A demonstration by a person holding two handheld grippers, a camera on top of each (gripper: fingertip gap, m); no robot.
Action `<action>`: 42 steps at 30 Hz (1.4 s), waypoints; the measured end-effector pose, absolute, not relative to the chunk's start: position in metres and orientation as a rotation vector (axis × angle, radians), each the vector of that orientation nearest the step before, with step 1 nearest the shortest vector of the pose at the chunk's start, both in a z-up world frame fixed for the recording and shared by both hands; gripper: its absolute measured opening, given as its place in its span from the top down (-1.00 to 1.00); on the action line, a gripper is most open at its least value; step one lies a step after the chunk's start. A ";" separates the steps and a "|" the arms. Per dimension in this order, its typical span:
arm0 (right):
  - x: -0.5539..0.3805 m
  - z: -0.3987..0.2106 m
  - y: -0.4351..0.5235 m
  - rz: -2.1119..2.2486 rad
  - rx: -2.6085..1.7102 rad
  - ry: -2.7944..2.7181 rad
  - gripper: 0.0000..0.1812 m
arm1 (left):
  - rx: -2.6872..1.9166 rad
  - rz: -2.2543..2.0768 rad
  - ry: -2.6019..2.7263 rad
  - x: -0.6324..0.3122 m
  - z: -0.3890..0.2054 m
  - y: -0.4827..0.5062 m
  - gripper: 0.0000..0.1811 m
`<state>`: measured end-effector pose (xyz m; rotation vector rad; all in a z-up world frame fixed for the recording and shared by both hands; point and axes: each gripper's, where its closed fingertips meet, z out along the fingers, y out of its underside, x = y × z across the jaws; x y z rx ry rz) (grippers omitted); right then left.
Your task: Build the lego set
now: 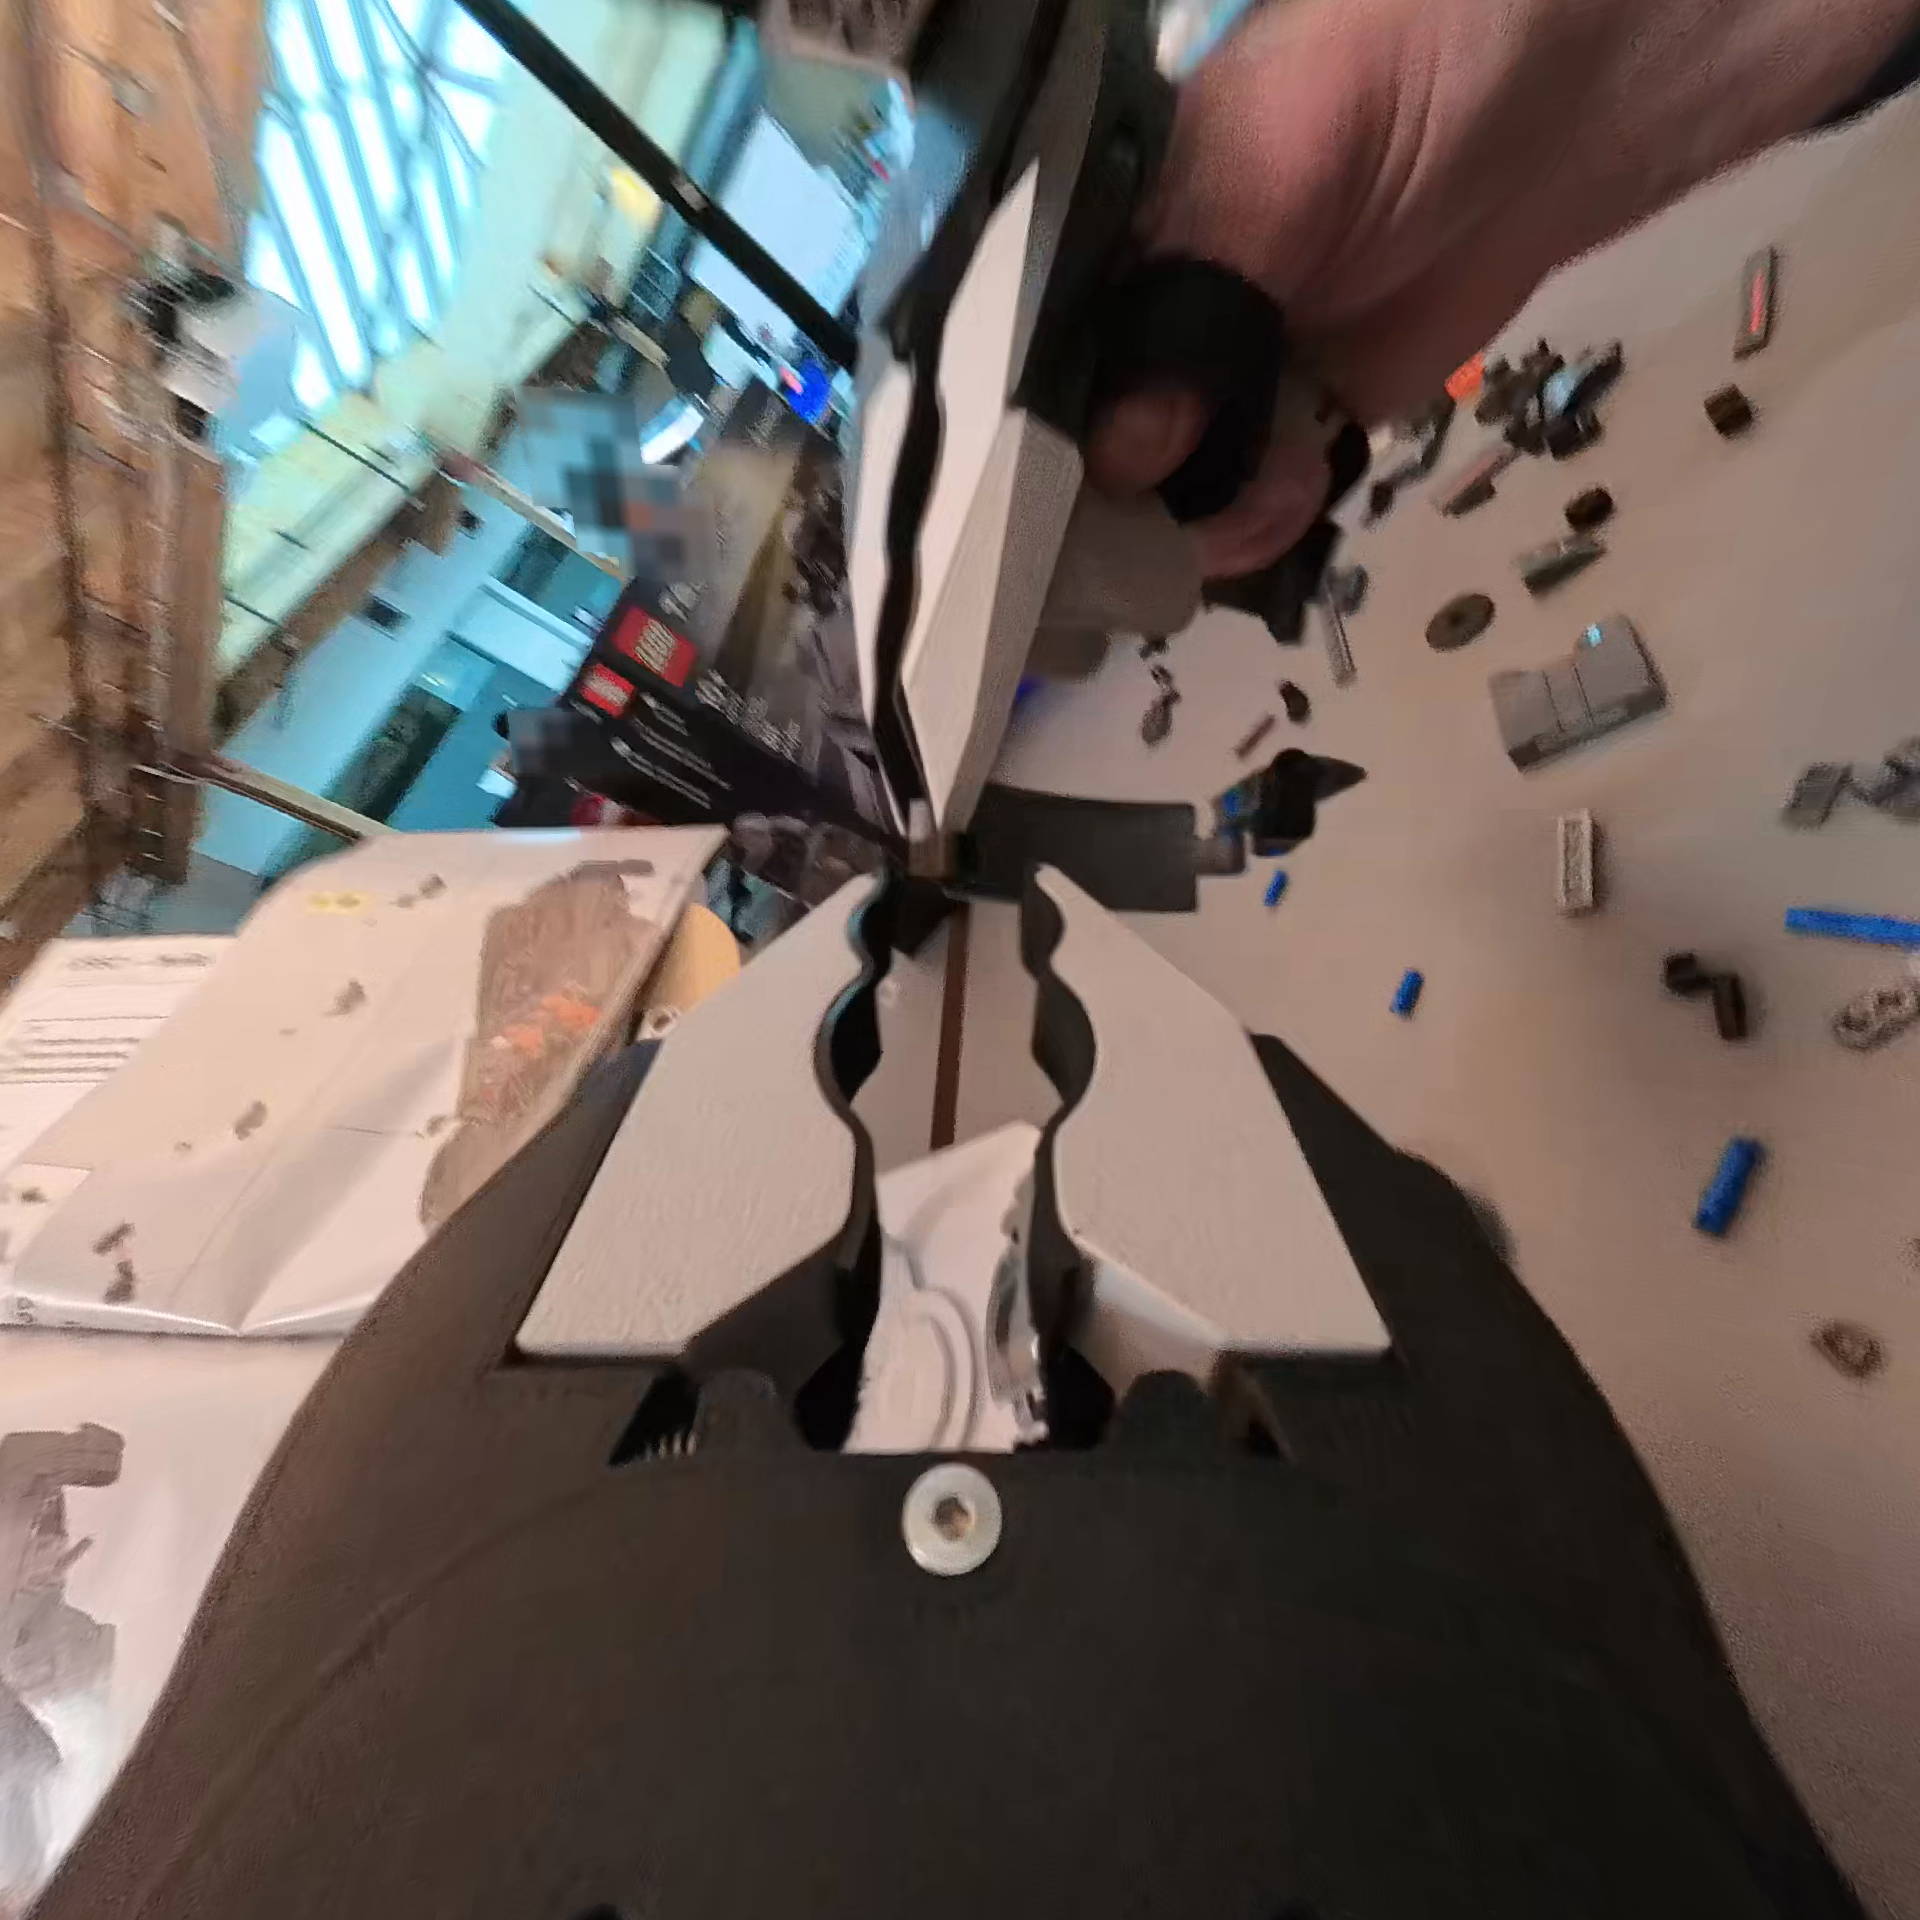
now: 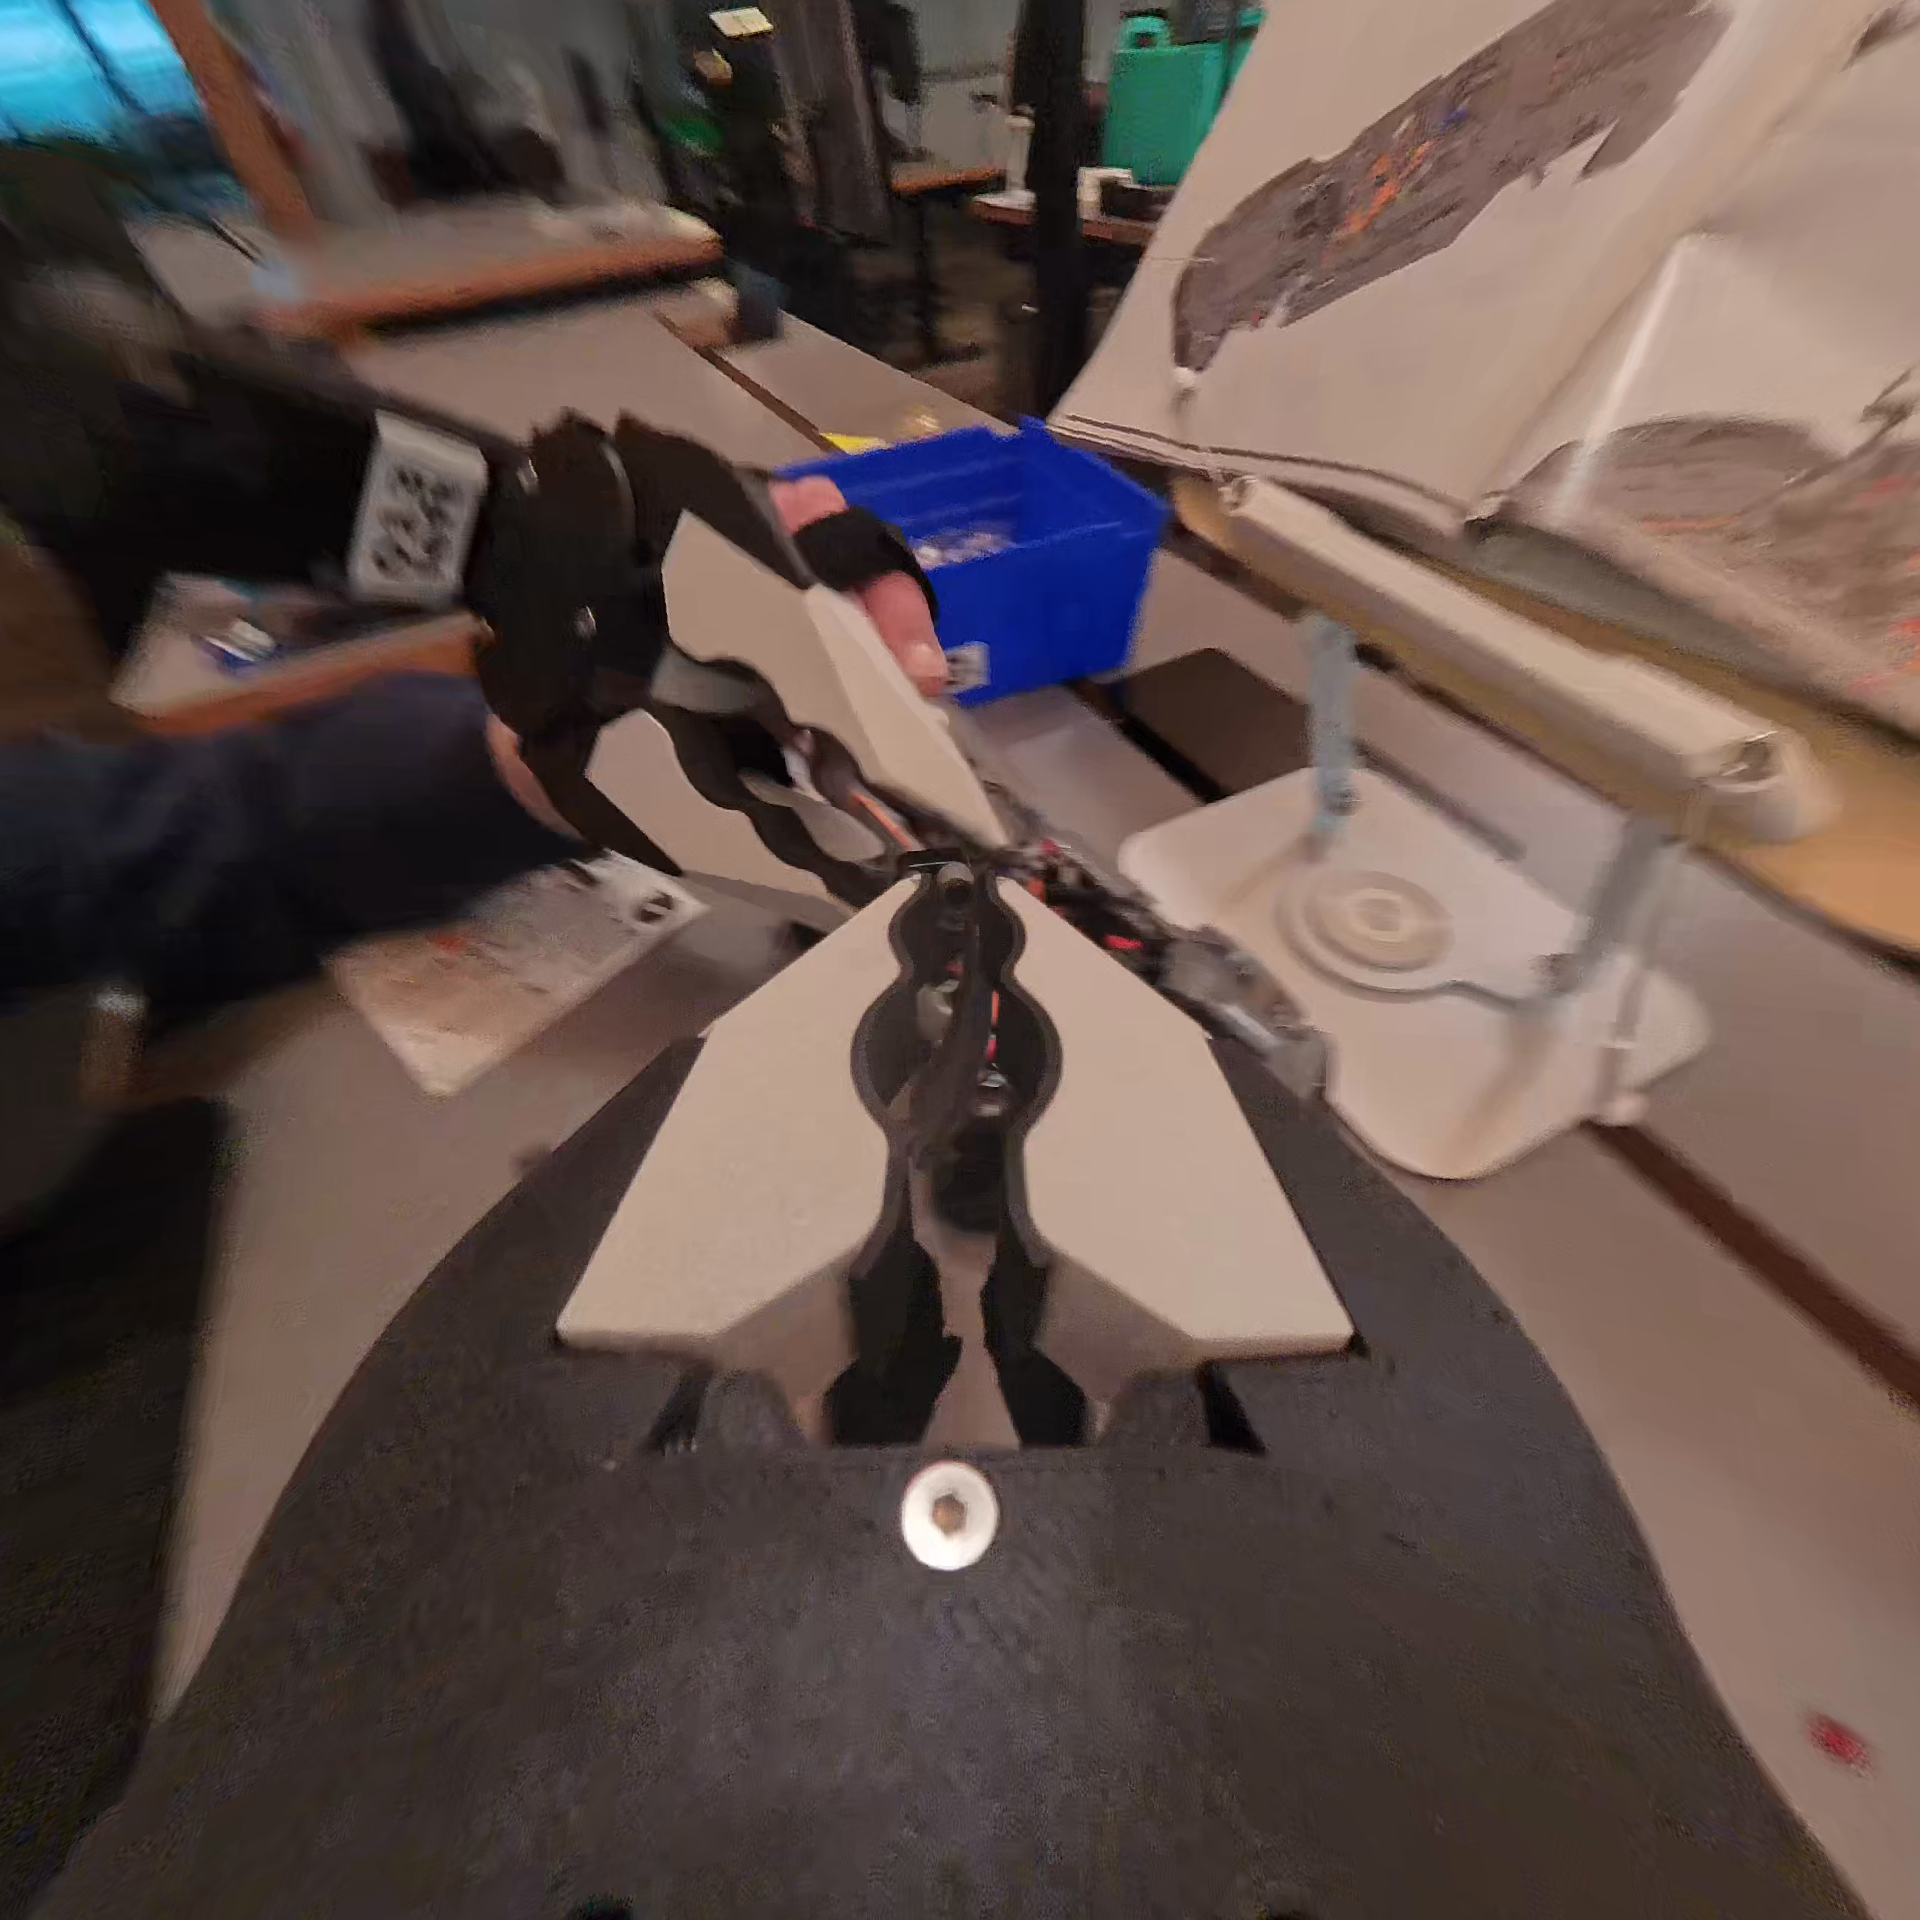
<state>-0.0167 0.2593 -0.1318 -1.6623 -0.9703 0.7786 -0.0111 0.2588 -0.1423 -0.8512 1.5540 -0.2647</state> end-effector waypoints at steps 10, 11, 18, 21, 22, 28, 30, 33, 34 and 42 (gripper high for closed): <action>-0.045 -0.213 0.271 -0.181 -1.498 -1.450 0.95 | -1.447 -0.259 1.907 -0.065 -0.249 0.315 0.92; -0.049 -0.222 0.272 -0.247 -1.466 -1.487 0.95 | -1.490 -0.250 1.943 -0.068 -0.258 0.314 0.95; -0.063 -0.260 0.273 -0.648 -1.191 -1.621 0.95 | -1.610 -0.270 1.968 -0.077 -0.265 0.312 1.00; -0.064 -0.266 0.276 -0.707 -1.163 -1.615 0.94 | -1.646 -0.264 1.980 -0.077 -0.268 0.312 1.00; -0.063 -0.268 0.277 -0.708 -1.169 -1.603 0.94 | -1.662 -0.262 1.983 -0.078 -0.269 0.311 1.00; -0.066 -0.272 0.286 -0.704 -1.168 -1.546 0.95 | -1.721 -0.335 1.992 -0.078 -0.271 0.304 0.99; -0.066 -0.272 0.288 -0.696 -1.181 -1.524 0.94 | -1.727 -0.338 1.974 -0.077 -0.270 0.305 0.98; -0.067 -0.277 0.287 -0.665 -1.203 -1.517 0.94 | -1.756 -0.328 1.977 -0.079 -0.274 0.307 0.95; -0.067 -0.279 0.287 -0.665 -1.204 -1.519 0.94 | -1.754 -0.330 1.992 -0.079 -0.275 0.306 0.96; -0.069 -0.282 0.287 -0.619 -1.240 -1.489 0.94 | -1.785 -0.365 2.011 -0.081 -0.278 0.302 1.00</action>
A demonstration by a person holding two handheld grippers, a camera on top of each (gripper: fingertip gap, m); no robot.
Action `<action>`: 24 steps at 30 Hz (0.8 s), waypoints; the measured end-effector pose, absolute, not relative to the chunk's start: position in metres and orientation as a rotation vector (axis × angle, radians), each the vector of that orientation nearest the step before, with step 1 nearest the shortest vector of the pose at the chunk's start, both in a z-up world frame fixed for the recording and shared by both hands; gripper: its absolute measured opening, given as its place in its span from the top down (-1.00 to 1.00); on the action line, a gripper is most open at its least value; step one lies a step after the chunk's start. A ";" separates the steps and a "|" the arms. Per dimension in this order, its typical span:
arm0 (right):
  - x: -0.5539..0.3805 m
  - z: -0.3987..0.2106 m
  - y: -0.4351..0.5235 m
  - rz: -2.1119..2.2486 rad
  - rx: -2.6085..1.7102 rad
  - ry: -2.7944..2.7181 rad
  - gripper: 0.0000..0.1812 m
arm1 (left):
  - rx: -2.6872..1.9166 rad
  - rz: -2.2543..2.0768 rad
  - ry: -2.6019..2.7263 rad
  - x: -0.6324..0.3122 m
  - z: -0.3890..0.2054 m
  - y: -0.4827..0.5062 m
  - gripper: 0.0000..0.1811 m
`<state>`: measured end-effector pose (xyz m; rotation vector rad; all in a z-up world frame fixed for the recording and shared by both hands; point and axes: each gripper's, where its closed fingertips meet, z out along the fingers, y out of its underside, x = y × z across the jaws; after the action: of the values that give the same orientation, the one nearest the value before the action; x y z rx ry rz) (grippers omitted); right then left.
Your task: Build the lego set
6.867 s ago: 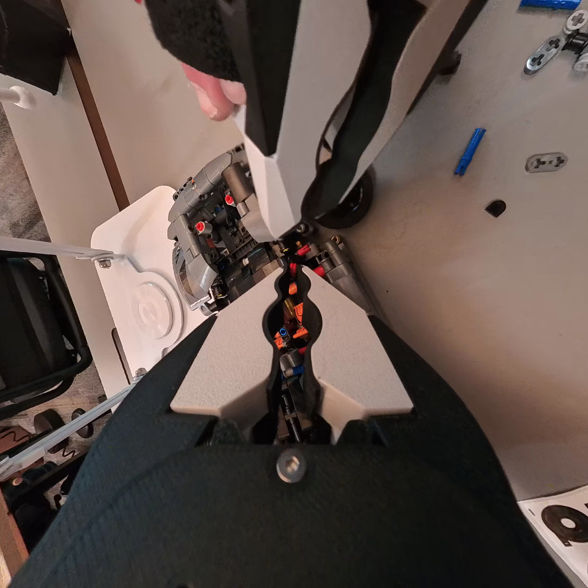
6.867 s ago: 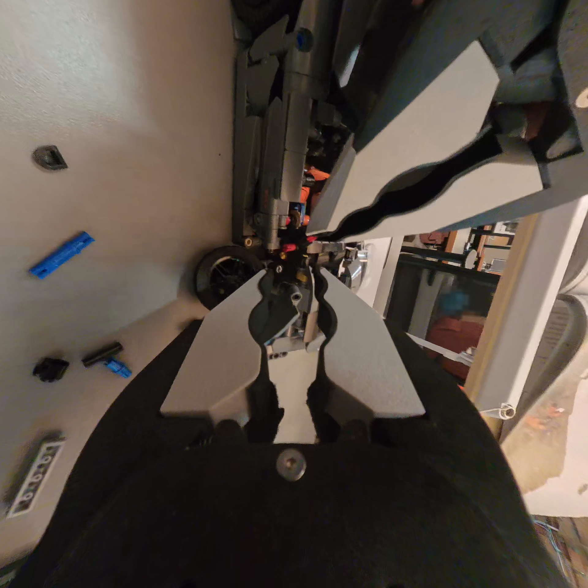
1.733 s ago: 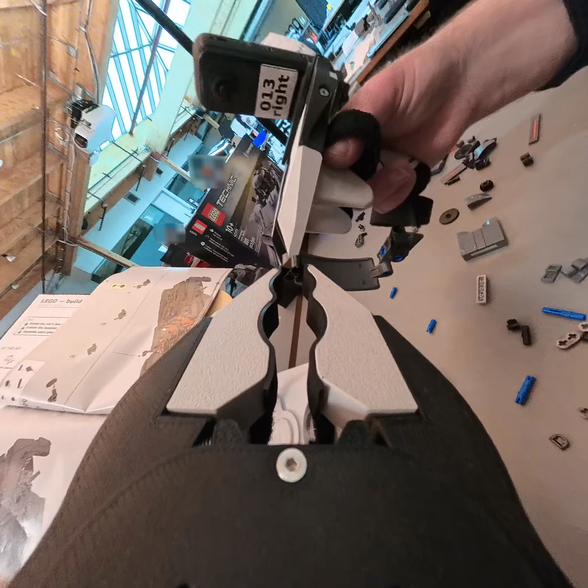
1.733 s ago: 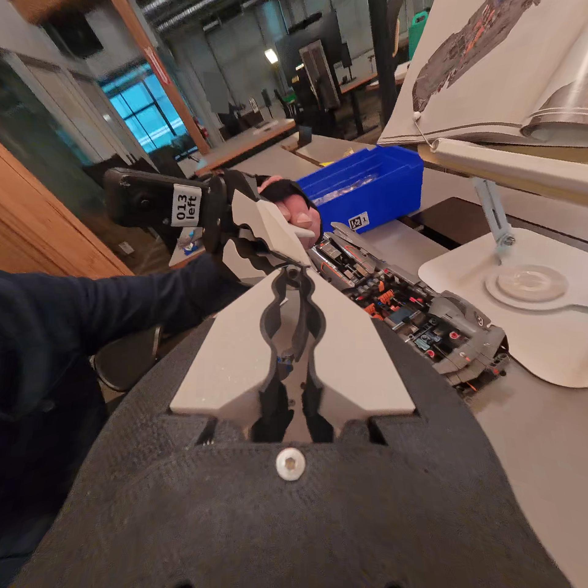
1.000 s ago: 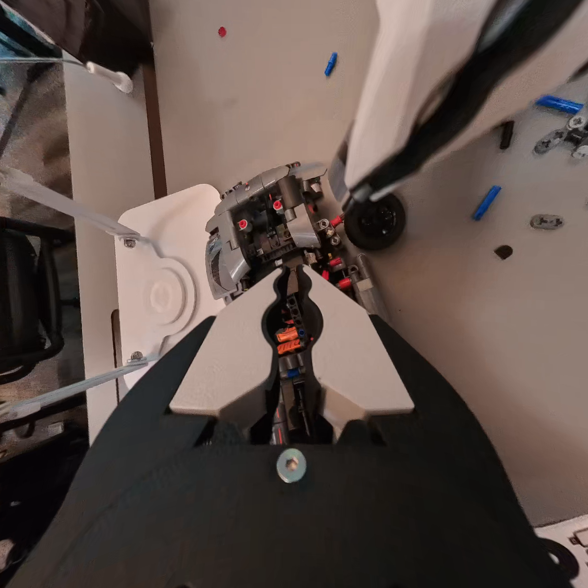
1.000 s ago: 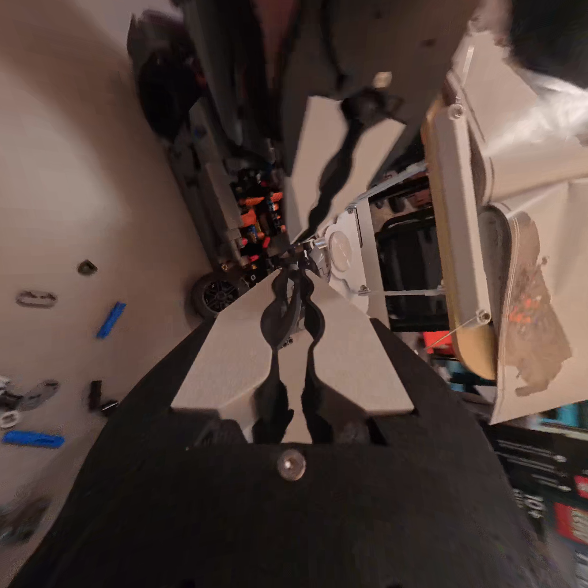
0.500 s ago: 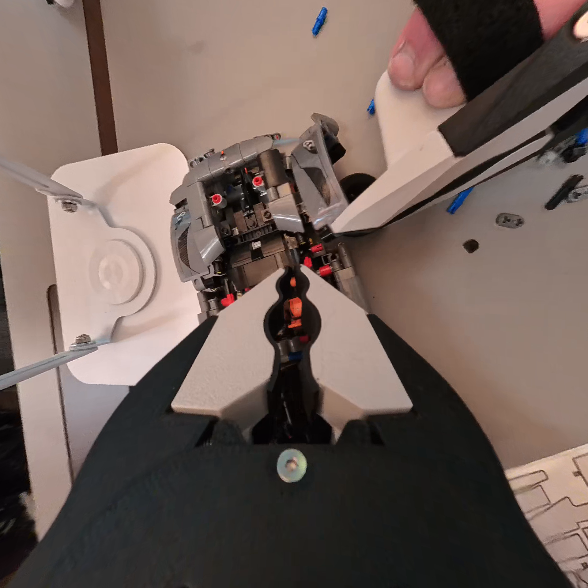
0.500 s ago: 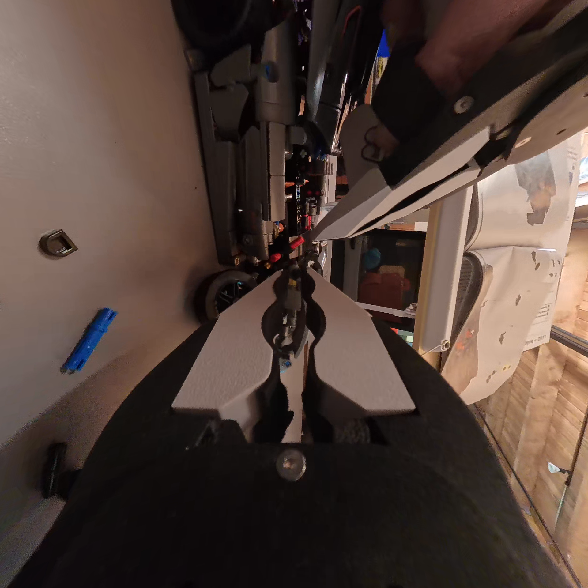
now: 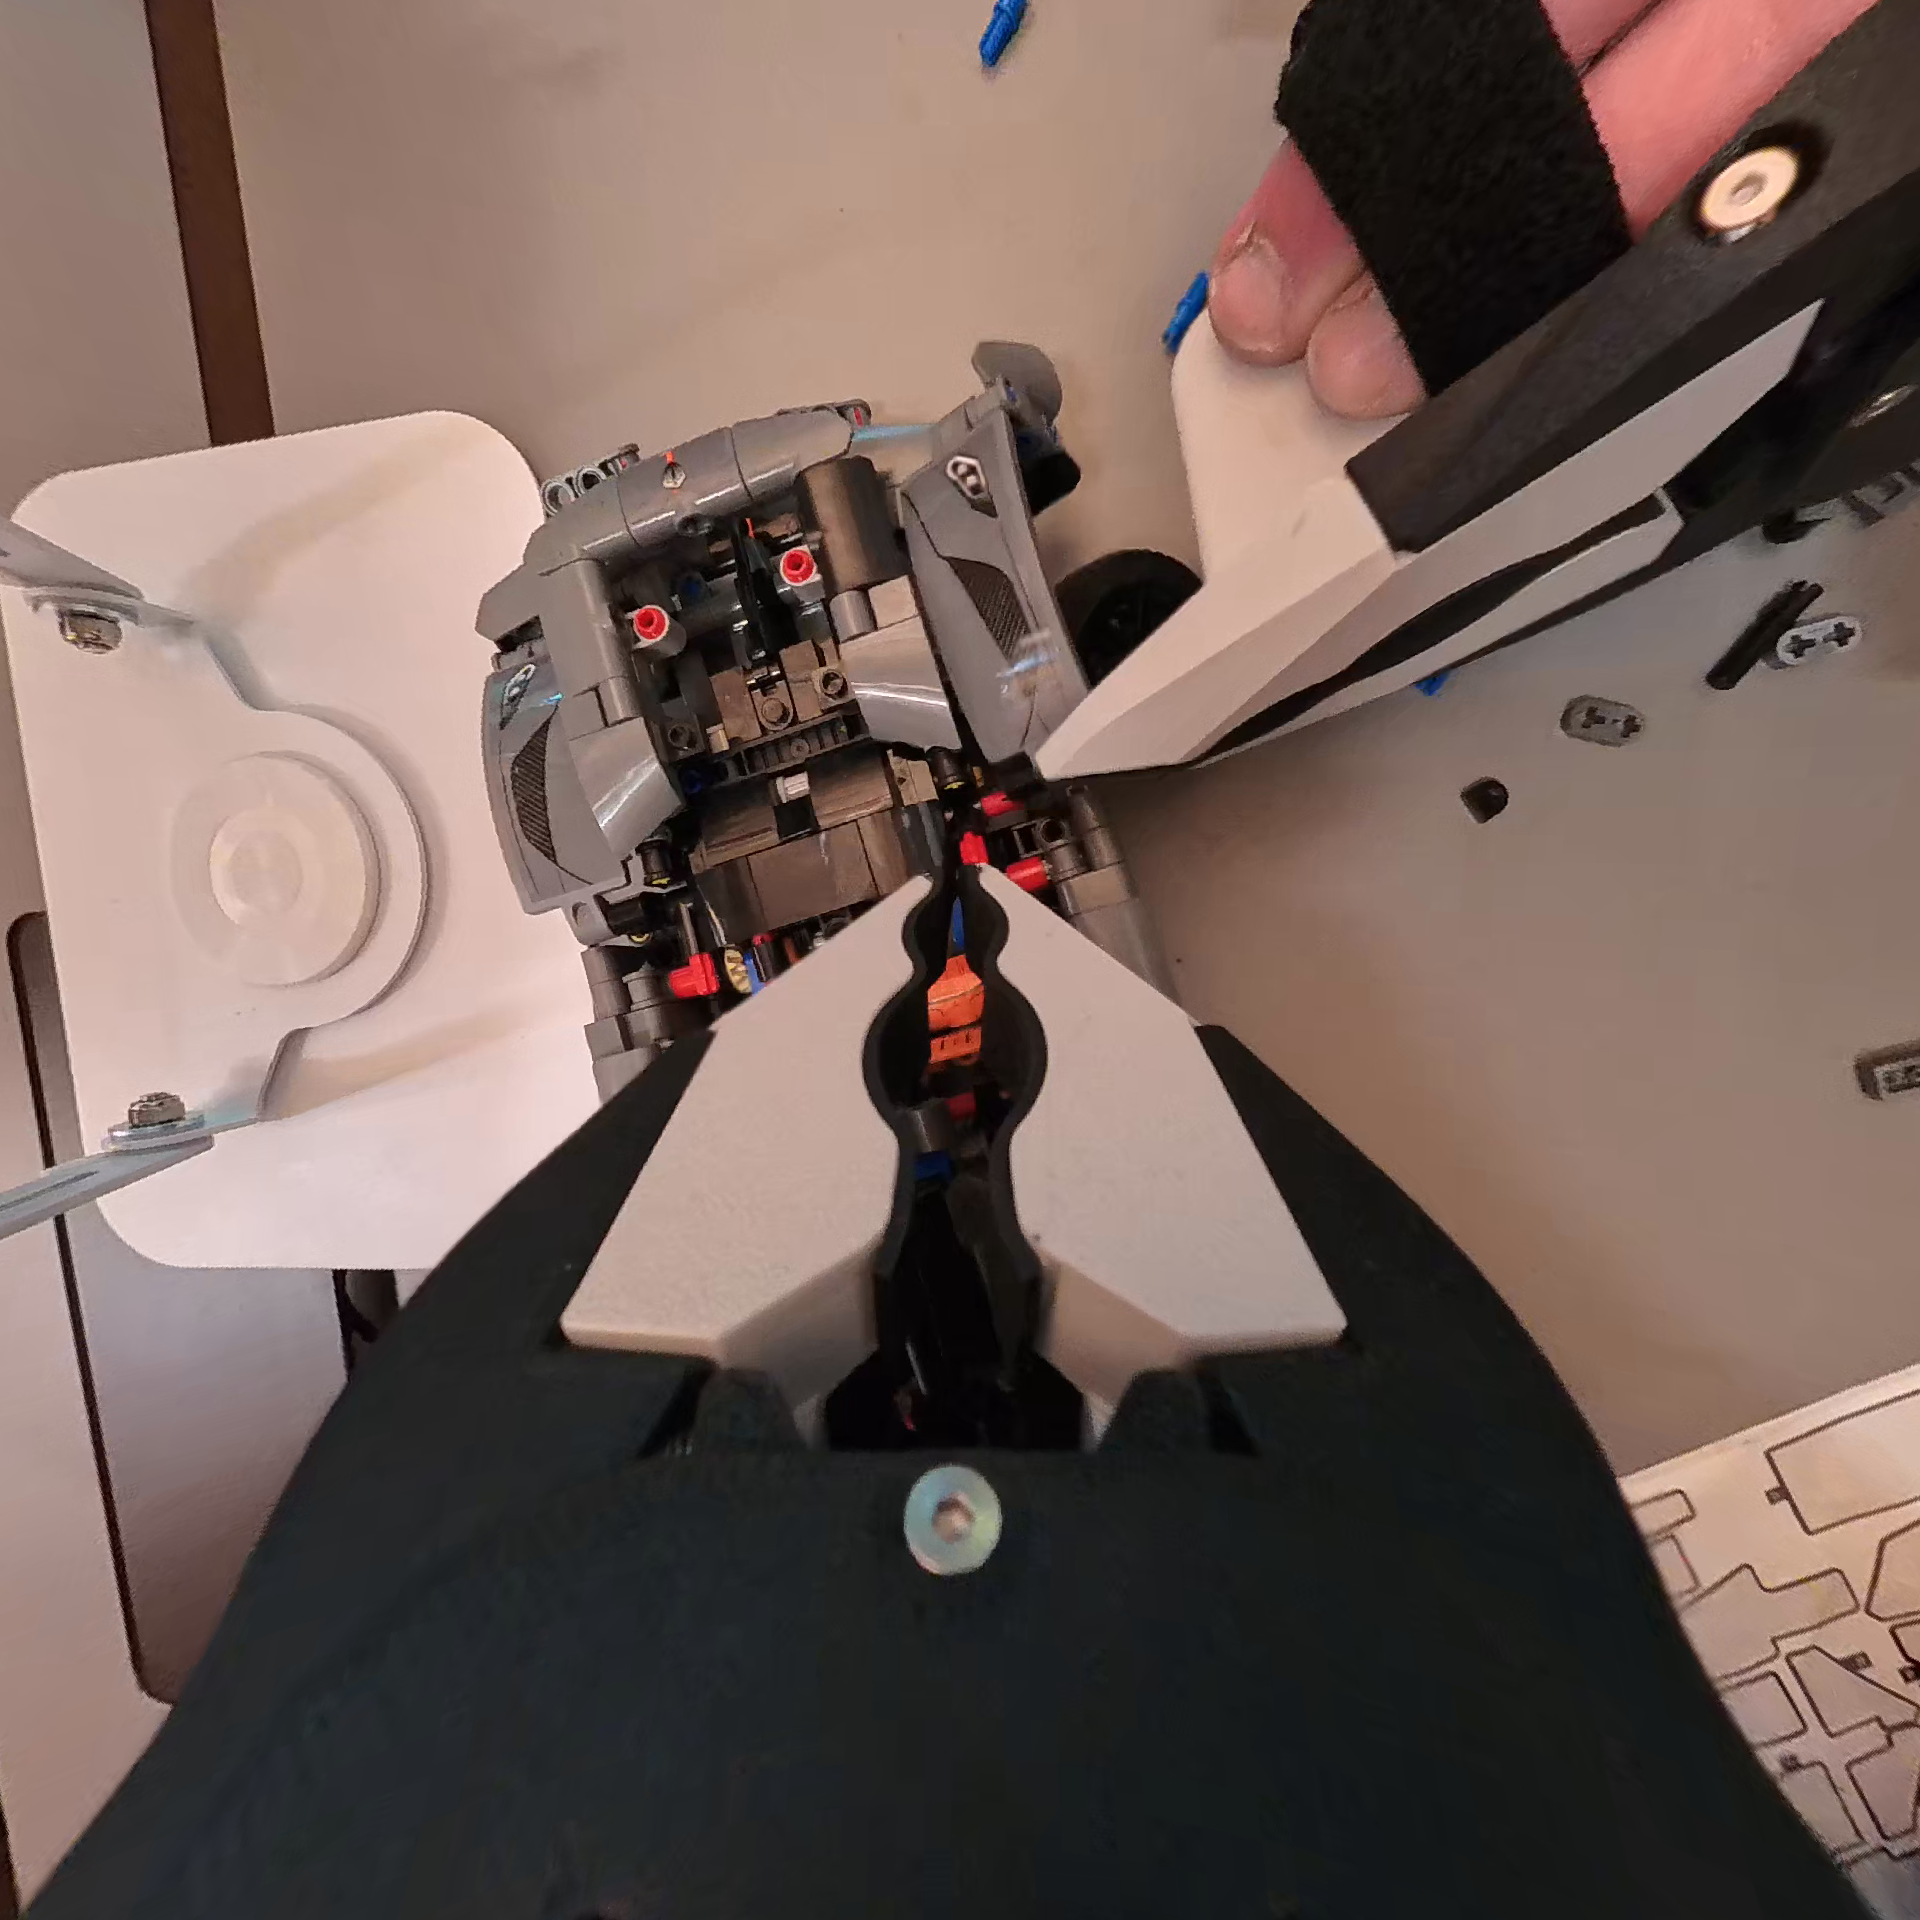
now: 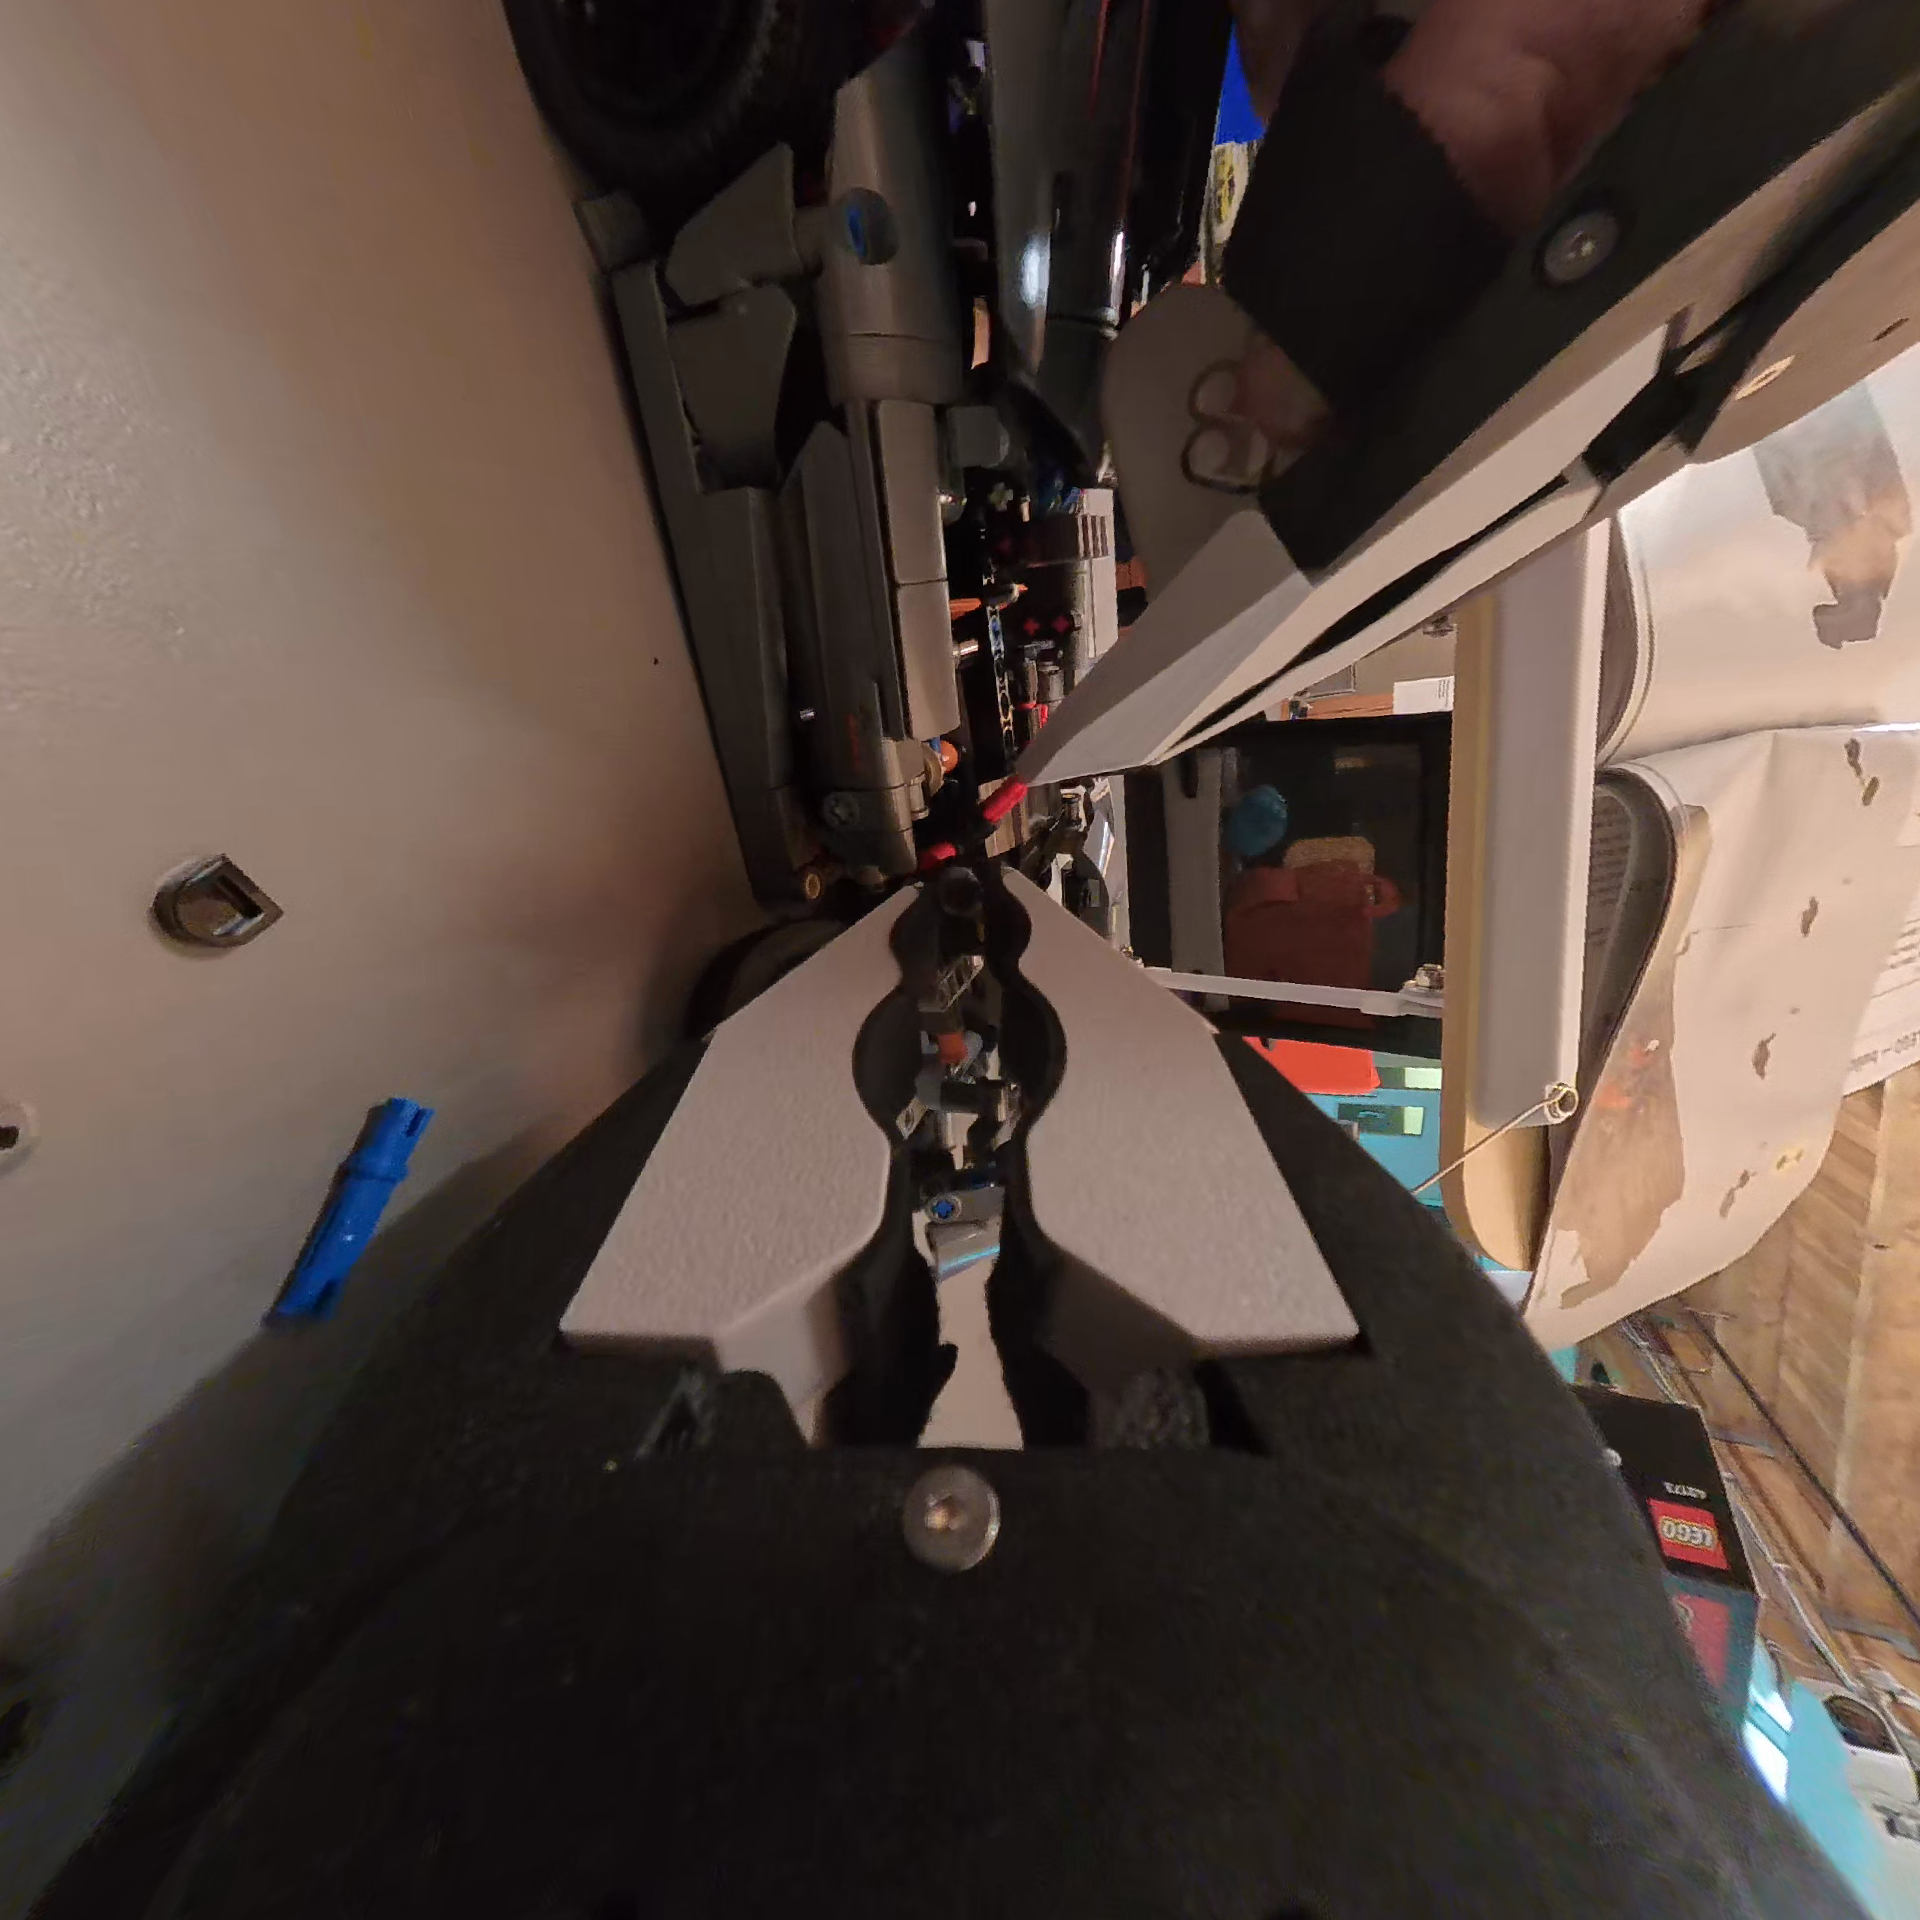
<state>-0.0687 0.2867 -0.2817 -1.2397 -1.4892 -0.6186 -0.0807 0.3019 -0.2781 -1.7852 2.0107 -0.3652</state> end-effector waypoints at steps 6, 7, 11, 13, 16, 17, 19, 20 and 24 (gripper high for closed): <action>-0.074 -0.274 0.284 -0.583 -1.260 -1.451 0.94 | -1.810 -0.369 2.028 -0.083 -0.282 0.300 1.00; -0.075 -0.275 0.284 -0.580 -1.268 -1.450 0.94 | -1.821 -0.366 2.032 -0.084 -0.283 0.300 1.00; -0.070 -0.281 0.288 -0.592 -1.283 -1.456 0.95 | -1.821 -0.372 2.040 -0.085 -0.283 0.298 0.98; -0.069 -0.278 0.289 -0.573 -1.292 -1.440 0.94 | -1.818 -0.369 2.054 -0.087 -0.284 0.297 0.96; -0.071 -0.279 0.288 -0.568 -1.296 -1.441 0.95 | -1.808 -0.378 2.061 -0.087 -0.283 0.296 0.96; -0.071 -0.280 0.289 -0.573 -1.294 -1.445 0.95 | -1.806 -0.369 2.066 -0.087 -0.284 0.296 0.96; -0.072 -0.280 0.289 -0.558 -1.305 -1.438 0.94 | -1.809 -0.352 2.080 -0.087 -0.286 0.295 0.99; -0.072 -0.280 0.290 -0.557 -1.308 -1.433 0.94 | -1.803 -0.342 2.091 -0.087 -0.287 0.294 1.00; -0.072 -0.280 0.290 -0.558 -1.310 -1.425 0.94 | -1.800 -0.316 2.095 -0.085 -0.288 0.295 1.00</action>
<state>-0.0722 0.2901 -0.2796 -1.3103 -1.4254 -0.5582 -0.0850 0.2945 -0.2882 -1.8003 2.0954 -0.3157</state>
